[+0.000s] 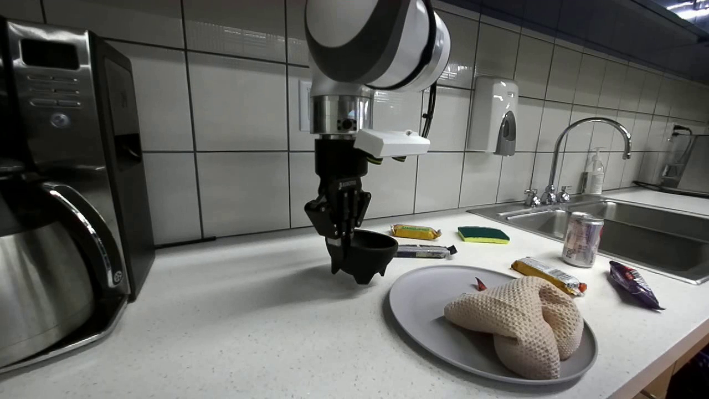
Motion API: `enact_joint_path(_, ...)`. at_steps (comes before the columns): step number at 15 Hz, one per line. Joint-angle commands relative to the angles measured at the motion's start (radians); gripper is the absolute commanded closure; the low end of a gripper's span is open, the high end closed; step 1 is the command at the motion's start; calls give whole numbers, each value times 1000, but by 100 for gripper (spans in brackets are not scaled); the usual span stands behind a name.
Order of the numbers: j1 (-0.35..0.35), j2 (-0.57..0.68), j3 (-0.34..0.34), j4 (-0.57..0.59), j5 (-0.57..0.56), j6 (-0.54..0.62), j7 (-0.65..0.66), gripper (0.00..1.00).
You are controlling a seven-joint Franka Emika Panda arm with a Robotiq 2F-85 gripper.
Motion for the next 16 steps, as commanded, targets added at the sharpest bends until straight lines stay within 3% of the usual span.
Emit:
enact_joint_path(1, 7, 41, 5, 60, -44, -50, -12, 98)
enact_joint_path(5, 16, 59, 6, 71, -62, -49, -11, 98)
enact_joint_path(6, 16, 57, 8, 73, -57, -54, -10, 66)
enact_joint_path(8, 6, 38, 22, 61, -33, -49, -31, 59)
enact_joint_path(16, -12, -93, 43, -15, 26, -90, -35, 1)
